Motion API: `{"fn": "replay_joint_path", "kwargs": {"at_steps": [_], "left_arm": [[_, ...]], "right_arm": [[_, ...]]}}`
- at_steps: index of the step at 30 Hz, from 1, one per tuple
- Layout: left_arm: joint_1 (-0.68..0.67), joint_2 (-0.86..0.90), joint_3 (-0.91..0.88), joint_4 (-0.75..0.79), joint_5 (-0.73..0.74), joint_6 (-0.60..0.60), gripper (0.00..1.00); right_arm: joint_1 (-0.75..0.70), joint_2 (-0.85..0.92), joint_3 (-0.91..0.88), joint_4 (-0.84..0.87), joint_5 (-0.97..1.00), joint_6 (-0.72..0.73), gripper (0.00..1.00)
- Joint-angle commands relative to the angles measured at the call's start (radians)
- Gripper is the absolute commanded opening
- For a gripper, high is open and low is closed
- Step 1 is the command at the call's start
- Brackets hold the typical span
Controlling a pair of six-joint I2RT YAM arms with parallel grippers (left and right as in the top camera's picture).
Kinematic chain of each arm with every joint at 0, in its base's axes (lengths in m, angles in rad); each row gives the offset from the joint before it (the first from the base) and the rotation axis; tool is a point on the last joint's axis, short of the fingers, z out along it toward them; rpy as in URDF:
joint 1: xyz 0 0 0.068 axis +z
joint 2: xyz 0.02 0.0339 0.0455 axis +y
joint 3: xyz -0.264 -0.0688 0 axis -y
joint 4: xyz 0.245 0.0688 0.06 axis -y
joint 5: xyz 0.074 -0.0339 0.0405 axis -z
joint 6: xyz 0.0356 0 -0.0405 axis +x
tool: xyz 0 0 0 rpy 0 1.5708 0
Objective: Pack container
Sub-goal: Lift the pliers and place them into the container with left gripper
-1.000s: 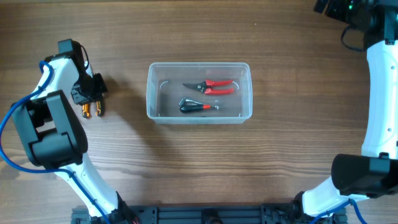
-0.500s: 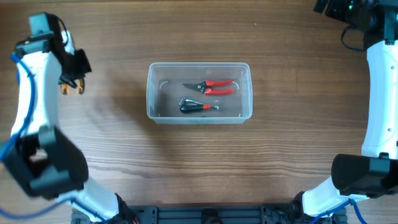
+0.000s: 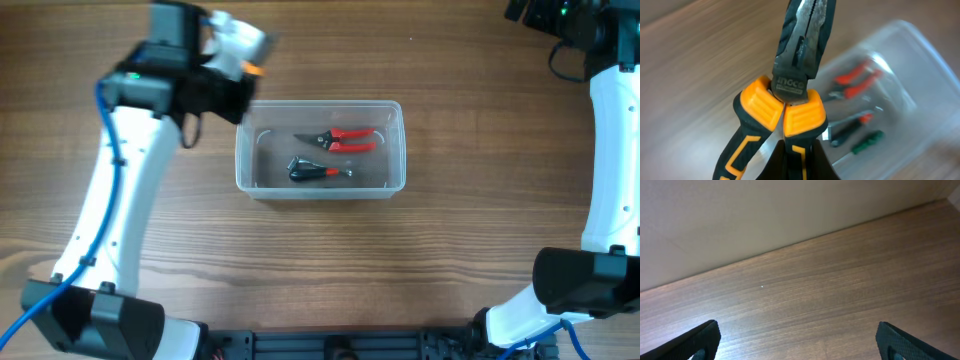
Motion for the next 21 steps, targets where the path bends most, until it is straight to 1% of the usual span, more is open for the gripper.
{"fn": "replay_joint_path", "kwargs": {"at_steps": [1, 3, 5, 10, 21], "left_arm": [[-0.149, -0.027, 0.021, 0.007, 0.058, 0.311, 0.04], [-0.216, -0.027, 0.021, 0.008, 0.058, 0.398, 0.04], [-0.266, -0.018, 0.021, 0.007, 0.049, 0.433, 0.04], [-0.285, 0.059, 0.021, -0.029, 0.043, 0.433, 0.04], [-0.284, 0.399, 0.021, -0.034, 0.042, 0.433, 0.04]], "right_arm": [[0.002, 0.004, -0.001, 0.002, 0.014, 0.019, 1.0], [0.002, 0.004, -0.001, 0.002, 0.014, 0.019, 1.0], [0.002, 0.004, -0.001, 0.002, 0.014, 0.019, 1.0], [0.002, 0.004, -0.001, 0.002, 0.014, 0.018, 1.0], [0.002, 0.004, -0.001, 0.002, 0.014, 0.019, 1.0]]}}
